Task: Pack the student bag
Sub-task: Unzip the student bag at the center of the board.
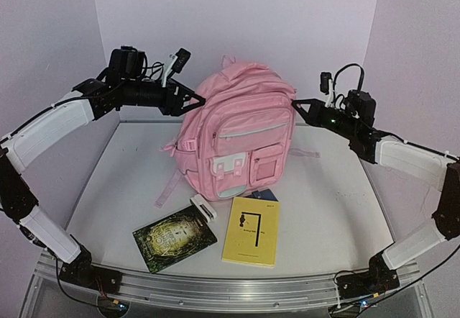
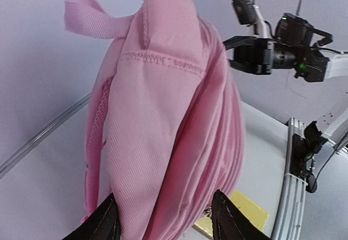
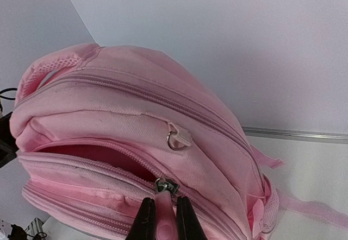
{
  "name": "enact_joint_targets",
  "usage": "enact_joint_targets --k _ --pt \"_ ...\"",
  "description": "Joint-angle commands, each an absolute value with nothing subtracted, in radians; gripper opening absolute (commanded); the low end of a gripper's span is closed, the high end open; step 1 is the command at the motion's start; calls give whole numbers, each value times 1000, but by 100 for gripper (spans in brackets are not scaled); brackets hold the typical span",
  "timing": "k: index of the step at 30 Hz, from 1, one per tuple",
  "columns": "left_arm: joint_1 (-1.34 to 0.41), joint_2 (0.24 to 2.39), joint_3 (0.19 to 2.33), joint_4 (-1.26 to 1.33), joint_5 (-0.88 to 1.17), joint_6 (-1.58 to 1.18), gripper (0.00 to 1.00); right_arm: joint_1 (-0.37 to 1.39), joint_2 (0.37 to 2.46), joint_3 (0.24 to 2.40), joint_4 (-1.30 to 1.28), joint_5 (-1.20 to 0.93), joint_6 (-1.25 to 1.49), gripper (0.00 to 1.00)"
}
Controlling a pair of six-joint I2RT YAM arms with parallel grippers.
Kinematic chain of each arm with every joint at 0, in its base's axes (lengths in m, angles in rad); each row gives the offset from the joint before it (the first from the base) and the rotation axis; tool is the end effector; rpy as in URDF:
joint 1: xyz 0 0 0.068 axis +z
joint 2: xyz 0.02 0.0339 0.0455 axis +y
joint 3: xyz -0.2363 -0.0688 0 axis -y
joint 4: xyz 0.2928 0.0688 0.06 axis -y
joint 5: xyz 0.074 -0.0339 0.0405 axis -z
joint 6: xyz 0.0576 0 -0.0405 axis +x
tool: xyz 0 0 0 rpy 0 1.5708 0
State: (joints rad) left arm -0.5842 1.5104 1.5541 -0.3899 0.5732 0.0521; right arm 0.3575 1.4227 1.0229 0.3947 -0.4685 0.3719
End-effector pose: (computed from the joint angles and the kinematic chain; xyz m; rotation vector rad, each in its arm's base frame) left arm 0.3254 -0.2526 0.3806 0.9794 1.7017 -0.9017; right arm 0.3690 0.1656 0.2879 -0.3707 1.6130 0.9304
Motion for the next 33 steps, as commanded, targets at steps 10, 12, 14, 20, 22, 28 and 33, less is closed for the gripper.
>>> enact_joint_targets --k 10,12,14,20,22,28,33 --pt "-701 1512 1676 -335 502 59 58 352 1454 1050 241 -429 393 0" --pt "-702 1491 1686 -349 442 70 58 351 1453 1050 236 -396 403 0" --pt "-701 1468 1703 -369 418 76 59 351 1455 1053 231 -369 410 0" --pt "-702 1438 1766 -439 572 35 60 351 1478 1064 222 -341 425 0" --pt "-701 1445 1775 -435 644 8 60 351 1483 1069 222 -341 431 0" --pt "-701 1492 1775 -414 789 -73 58 351 1490 1081 219 -339 437 0" --pt "-701 1550 1772 -455 707 -39 57 350 1488 1084 213 -342 440 0"
